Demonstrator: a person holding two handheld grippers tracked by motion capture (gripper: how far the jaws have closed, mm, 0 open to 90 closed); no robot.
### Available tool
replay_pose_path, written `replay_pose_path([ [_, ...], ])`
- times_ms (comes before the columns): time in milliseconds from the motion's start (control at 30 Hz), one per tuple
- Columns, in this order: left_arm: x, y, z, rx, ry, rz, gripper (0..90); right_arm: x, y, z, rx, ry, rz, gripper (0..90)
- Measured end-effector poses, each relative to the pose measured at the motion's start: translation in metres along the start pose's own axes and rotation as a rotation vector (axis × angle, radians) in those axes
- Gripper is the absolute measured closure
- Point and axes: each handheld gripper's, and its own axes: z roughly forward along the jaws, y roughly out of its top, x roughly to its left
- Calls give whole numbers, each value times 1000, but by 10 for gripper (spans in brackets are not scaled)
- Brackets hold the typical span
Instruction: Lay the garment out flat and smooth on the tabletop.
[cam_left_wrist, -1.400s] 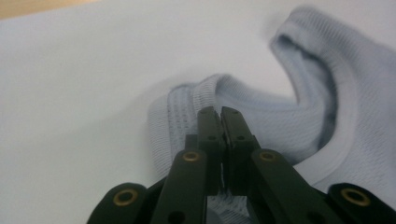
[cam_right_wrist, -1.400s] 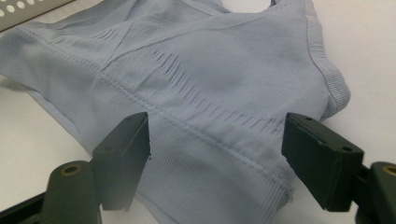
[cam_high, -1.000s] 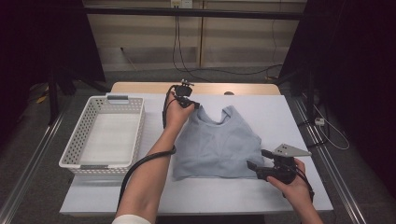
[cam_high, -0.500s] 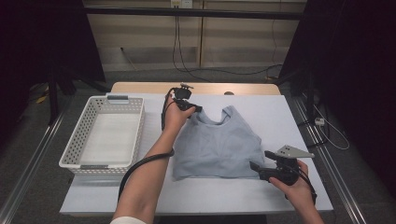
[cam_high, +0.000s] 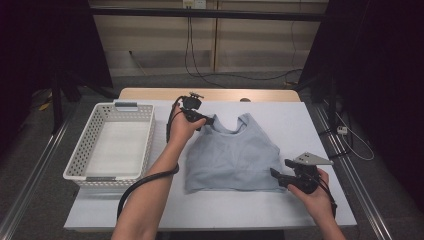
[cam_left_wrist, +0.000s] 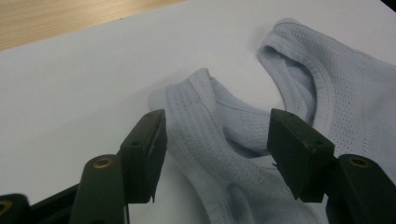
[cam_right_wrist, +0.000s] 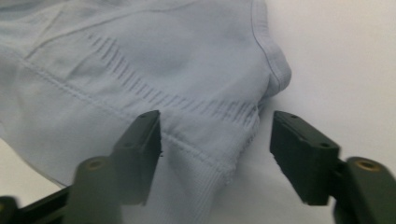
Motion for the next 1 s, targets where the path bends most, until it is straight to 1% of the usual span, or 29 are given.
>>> replay_pose_path([
  [100,0,-1,-2,-2,1,4,368,0,-2,5,37,-5,-7,433],
  [133,1,-1,-3,-2,2,5,365,0,-2,7,51,3,-11,486],
  [167,1,-2,-3,-2,2,2,359,0,-3,9,60,10,-15,502],
  [200,1,-3,-4,-3,3,-1,355,1,-3,11,71,11,-20,555],
  [233,2,-3,-4,-2,5,1,354,2,-3,12,82,22,-35,700],
  [267,2,-4,-5,-5,7,-2,353,2,-3,12,80,19,-45,732],
  [300,3,-5,-6,-1,7,-1,350,2,-3,12,84,27,-41,777],
  [333,4,-5,-7,-7,9,-3,349,1,-2,13,87,44,-30,800],
  [367,5,-6,-8,-4,10,-3,349,0,-2,12,83,45,-19,819],
  [400,6,-7,-8,-5,10,-4,349,-1,-1,11,80,48,-17,827],
  [533,9,-9,-9,-4,15,-13,333,-6,0,-3,57,29,-7,835],
  [600,9,-11,-8,1,14,-9,332,-9,-3,-7,56,27,1,835],
  [633,9,-12,-7,2,16,-6,331,-10,-5,-8,65,24,1,834],
  [700,9,-13,-5,5,12,-13,327,-11,-10,-7,72,29,3,833],
  [800,8,-15,-3,9,9,-12,317,-10,-10,-5,79,24,-6,826],
  [833,7,-15,-3,8,7,-13,308,-10,-10,-5,79,22,-15,806],
  [867,7,-15,-3,9,4,-14,298,-9,-10,-5,72,15,-25,754],
  [900,7,-15,-3,11,2,-16,288,-8,-10,-5,66,14,-28,682],
  [933,7,-15,-3,15,3,-16,275,-8,-10,-5,63,18,-21,594],
  [967,7,-15,-4,15,7,-17,267,-7,-10,-6,54,23,-18,523],
  [1000,8,-15,-4,19,9,-20,260,-6,-9,-6,41,27,-24,496],
])
